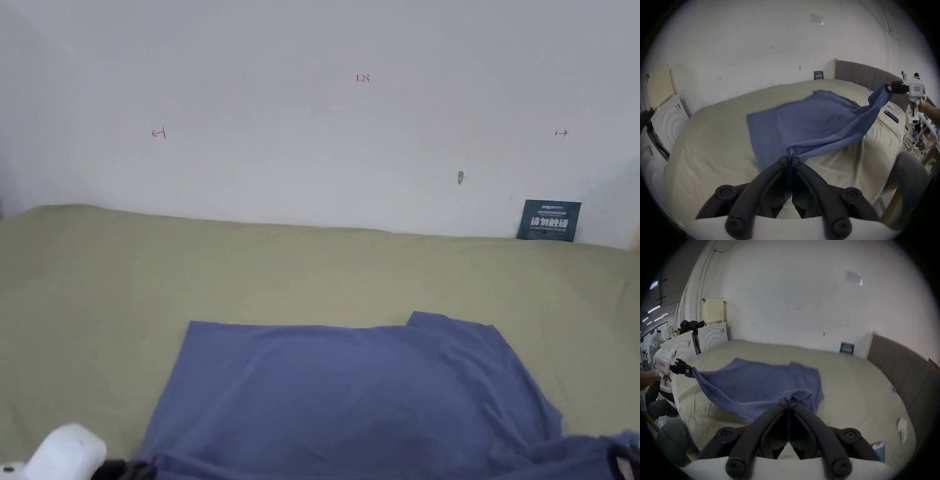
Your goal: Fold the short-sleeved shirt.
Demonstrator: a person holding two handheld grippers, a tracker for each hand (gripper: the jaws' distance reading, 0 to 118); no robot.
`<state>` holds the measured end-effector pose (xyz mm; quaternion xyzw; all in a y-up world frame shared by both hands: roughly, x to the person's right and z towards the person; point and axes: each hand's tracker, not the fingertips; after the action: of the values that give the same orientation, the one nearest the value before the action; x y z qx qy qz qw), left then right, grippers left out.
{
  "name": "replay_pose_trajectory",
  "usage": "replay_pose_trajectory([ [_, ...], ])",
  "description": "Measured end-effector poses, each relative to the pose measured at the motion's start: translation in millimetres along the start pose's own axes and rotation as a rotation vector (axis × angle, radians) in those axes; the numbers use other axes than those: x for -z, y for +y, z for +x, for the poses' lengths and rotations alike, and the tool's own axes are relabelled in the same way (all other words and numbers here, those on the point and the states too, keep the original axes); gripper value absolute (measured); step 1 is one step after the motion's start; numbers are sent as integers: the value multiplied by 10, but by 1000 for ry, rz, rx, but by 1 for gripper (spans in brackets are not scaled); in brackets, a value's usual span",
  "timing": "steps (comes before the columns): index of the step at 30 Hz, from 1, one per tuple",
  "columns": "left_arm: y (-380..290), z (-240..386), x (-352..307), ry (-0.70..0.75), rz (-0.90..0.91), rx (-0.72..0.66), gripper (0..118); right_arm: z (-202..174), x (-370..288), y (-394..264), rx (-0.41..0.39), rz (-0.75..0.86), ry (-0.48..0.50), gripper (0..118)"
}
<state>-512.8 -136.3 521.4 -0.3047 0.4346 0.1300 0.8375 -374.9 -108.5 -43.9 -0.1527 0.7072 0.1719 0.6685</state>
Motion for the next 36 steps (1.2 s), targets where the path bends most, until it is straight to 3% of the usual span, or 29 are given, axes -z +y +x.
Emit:
replay_pose_trajectory([
  [6,-657,-13,155,-59,-92,-50,5,12,-36,-644,124,-132,5,0],
  [9,-783,82,195,-66,-126,-61,6,49,17,-865,197,-223,53,0],
  [10,-826,88,207,-61,-145,-96,7,54,34,-921,232,-272,60,1],
  [11,-871,92,203,-54,-160,-138,20,73,47,-987,269,-324,60,6],
  [12,-903,105,179,-34,-171,-174,43,85,30,-1030,286,-339,44,21],
  [13,-941,110,151,-17,-179,-206,72,86,-18,-1057,283,-327,21,51],
  [14,-947,132,81,-11,-177,-231,93,115,-62,-1090,280,-336,15,92],
  [15,-944,145,-13,-6,-156,-263,94,106,-126,-1085,281,-331,2,100],
  [19,-605,298,-445,64,-44,-374,94,-59,-443,-679,213,-176,-71,96],
  [22,-213,501,-649,202,37,-307,94,-328,-582,-236,135,-64,-146,96],
  [25,71,800,-776,312,161,-273,93,-628,-699,-7,139,64,-238,96],
  [26,124,897,-811,350,202,-292,90,-724,-716,22,147,91,-265,87],
  [27,140,981,-845,366,247,-317,81,-807,-757,19,159,117,-264,70],
  [28,128,1045,-865,379,287,-333,56,-876,-793,-1,168,141,-264,43],
  [29,60,1094,-854,379,336,-343,2,-943,-819,-39,163,158,-267,0],
  [32,-79,1243,-759,433,318,-312,0,-1072,-843,-155,159,142,-317,0],
  [34,-188,1275,-753,339,281,-272,0,-1070,-832,-240,156,92,-274,0],
  [36,-282,1258,-664,369,214,-281,0,-1087,-832,-319,160,59,-281,0],
])
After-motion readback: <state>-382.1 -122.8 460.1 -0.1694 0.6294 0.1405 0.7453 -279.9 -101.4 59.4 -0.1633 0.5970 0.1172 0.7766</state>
